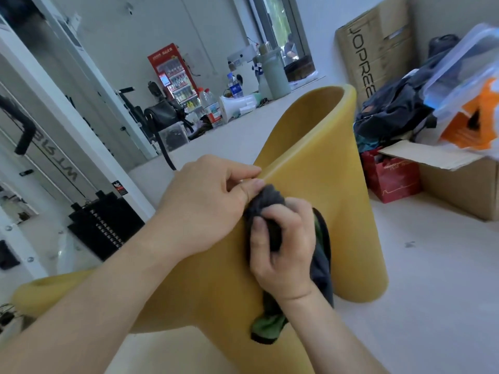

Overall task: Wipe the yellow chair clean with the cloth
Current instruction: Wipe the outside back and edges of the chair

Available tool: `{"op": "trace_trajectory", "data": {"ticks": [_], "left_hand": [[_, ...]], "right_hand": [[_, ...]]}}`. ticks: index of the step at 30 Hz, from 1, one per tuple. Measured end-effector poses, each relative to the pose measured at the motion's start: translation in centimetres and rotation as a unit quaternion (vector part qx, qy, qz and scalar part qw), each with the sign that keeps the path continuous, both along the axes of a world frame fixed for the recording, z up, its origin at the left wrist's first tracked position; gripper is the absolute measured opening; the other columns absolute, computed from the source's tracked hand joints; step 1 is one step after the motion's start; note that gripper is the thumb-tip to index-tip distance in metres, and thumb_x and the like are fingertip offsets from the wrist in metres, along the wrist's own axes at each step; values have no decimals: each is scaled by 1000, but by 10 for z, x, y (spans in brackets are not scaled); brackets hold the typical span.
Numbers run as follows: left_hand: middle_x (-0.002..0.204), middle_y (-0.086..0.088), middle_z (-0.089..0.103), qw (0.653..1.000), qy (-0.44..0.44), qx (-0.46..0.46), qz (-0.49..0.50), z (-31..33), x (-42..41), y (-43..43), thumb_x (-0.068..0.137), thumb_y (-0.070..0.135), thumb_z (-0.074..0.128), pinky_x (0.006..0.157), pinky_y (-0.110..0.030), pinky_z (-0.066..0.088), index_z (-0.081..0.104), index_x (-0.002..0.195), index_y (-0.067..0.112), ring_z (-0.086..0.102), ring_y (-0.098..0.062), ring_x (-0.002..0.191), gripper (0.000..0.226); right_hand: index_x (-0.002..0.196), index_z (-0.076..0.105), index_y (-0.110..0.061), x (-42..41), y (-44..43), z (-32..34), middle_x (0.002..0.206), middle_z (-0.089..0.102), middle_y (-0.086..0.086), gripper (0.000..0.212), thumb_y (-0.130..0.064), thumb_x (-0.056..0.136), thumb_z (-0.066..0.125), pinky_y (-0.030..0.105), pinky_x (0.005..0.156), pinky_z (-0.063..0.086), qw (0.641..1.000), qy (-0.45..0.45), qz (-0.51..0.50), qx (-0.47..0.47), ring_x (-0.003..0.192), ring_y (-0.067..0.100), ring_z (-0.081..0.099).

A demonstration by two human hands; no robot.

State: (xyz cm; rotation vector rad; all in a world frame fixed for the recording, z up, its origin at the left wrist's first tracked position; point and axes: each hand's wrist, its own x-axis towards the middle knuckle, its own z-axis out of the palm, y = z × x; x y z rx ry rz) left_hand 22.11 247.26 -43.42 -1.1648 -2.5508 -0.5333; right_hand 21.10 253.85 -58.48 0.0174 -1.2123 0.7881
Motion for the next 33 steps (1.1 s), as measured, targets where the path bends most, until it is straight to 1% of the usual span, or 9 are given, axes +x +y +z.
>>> {"op": "trace_trajectory", "data": {"ticks": [4, 7, 12, 16, 21, 24, 26, 29, 33], "left_hand": [[94, -6, 74, 999, -7, -38, -6, 2, 10, 27, 91, 40, 53, 85, -43, 54, 72, 99, 24, 67, -25, 90, 27], [106, 0, 72, 999, -25, -43, 11, 5, 14, 43, 94, 33, 57, 92, -36, 51, 68, 116, 27, 66, -19, 95, 25], [118, 6, 65, 998, -27, -53, 11, 6, 15, 41, 94, 34, 55, 91, -27, 42, 62, 126, 28, 57, -13, 103, 33], [118, 11, 61, 994, 4, -104, -17, 6, 15, 36, 98, 36, 46, 89, -23, 33, 54, 133, 33, 50, -7, 103, 36], [141, 24, 43, 979, -43, -195, -49, 9, 8, 22, 85, 60, 36, 98, -20, 30, 29, 138, 58, 43, 1, 123, 54], [111, 26, 60, 982, -75, -163, -55, 13, 5, 21, 74, 63, 39, 84, -16, 43, 34, 130, 65, 58, 10, 94, 56], [94, 21, 66, 985, -71, -143, -64, 13, 3, 24, 82, 56, 44, 70, -11, 45, 39, 130, 62, 63, 9, 81, 48], [97, 18, 68, 982, -95, -141, -88, 11, -3, 47, 92, 41, 50, 69, -12, 50, 40, 135, 56, 66, 4, 79, 46], [132, 25, 50, 976, -89, -162, -119, 8, -14, 96, 98, 32, 49, 101, -13, 39, 37, 141, 45, 51, 7, 114, 47]], "right_hand": [[99, 52, -12, -16, 54, -8, 97, 51, 2, 12, -23, 94, 49, 22, 87, 40, 970, -4, 22, -243, 91, 17, 50], [101, 47, -18, -27, 80, -41, 105, 54, 3, 10, -28, 99, 44, 31, 91, 40, 856, -96, 138, -489, 107, 23, 52], [132, 36, -32, -20, 70, -96, 138, 43, 12, 40, -51, 101, 21, 47, 102, 26, 716, -455, 203, -488, 128, 34, 36], [118, 46, -35, 9, 67, -122, 116, 51, 4, 33, -54, 96, 31, 40, 108, 31, 640, -560, 291, -439, 124, 29, 41], [100, 55, -22, 11, 66, -90, 105, 63, 3, 22, -40, 88, 63, 38, 91, 50, 743, -239, 266, -565, 103, 23, 60], [107, 46, -22, 14, 66, -25, 111, 51, 8, 31, -38, 88, 65, 15, 82, 42, 860, -51, 158, -482, 100, 7, 51], [111, 53, -13, 13, 60, -13, 109, 53, 9, 31, -30, 88, 67, 8, 87, 36, 917, -22, 72, -391, 97, -6, 48], [120, 60, -9, -7, 56, -51, 116, 60, 5, 35, -32, 93, 58, 11, 96, 36, 937, -49, 23, -346, 109, 3, 53], [129, 58, -25, -44, 85, -90, 131, 59, -10, 38, -43, 100, 42, 21, 106, 36, 863, -127, 114, -475, 122, 4, 50]]}}
